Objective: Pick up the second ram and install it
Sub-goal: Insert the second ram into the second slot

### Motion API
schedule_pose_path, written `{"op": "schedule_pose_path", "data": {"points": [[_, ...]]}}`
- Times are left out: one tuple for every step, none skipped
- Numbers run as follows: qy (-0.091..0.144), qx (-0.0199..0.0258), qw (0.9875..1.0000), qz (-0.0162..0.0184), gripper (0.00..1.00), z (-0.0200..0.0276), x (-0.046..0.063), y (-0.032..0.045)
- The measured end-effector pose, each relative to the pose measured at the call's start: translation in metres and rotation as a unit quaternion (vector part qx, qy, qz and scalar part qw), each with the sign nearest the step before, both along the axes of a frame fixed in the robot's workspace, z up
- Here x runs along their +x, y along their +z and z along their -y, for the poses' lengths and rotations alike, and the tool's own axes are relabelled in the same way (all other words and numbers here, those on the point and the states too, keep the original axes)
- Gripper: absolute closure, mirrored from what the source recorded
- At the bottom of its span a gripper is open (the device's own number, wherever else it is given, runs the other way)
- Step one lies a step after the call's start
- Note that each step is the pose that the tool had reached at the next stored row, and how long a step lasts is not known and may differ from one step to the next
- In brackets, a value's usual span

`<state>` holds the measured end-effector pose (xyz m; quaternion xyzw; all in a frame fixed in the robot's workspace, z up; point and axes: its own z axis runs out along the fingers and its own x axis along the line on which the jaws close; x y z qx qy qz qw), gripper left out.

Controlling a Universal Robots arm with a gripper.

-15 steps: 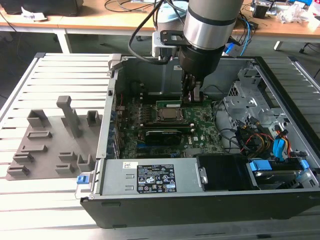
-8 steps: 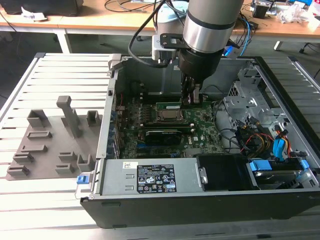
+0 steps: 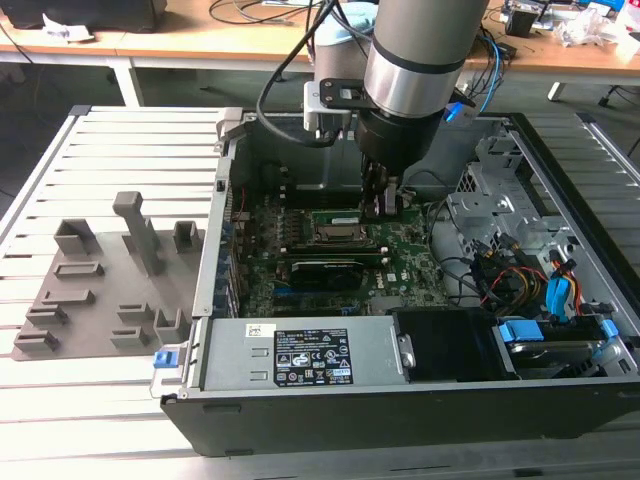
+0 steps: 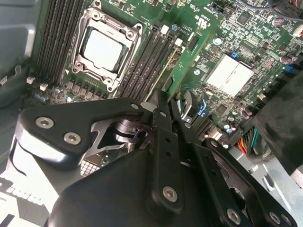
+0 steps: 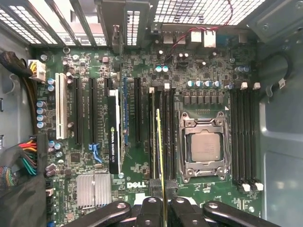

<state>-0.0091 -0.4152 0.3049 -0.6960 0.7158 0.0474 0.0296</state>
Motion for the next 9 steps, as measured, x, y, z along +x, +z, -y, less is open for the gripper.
{"op": "schedule_pose_path", "data": {"points": [[0.0, 0.0, 1.0, 0.0, 0.86, 0.0, 0.0, -0.0008], [0.0, 0.0, 1.0, 0.0, 0.86, 0.0, 0.0, -0.0022], [0.0, 0.0, 1.0, 0.0, 0.86, 0.0, 0.0, -0.0029], [0.0, 0.0, 1.0, 0.0, 0.86, 0.0, 0.0, -0.0036], [0.0, 0.0, 1.0, 0.0, 0.86, 0.0, 0.0, -0.0048], [0.0, 0.0, 1.0, 0.0, 0.86, 0.0, 0.0, -0.0063], [0.0, 0.0, 1.0, 0.0, 0.86, 0.0, 0.0, -0.0073], [0.0, 0.0, 1.0, 0.0, 0.86, 0.0, 0.0, -0.008], [0.0, 0.0, 1.0, 0.0, 0.86, 0.0, 0.0, -0.0101]]}}
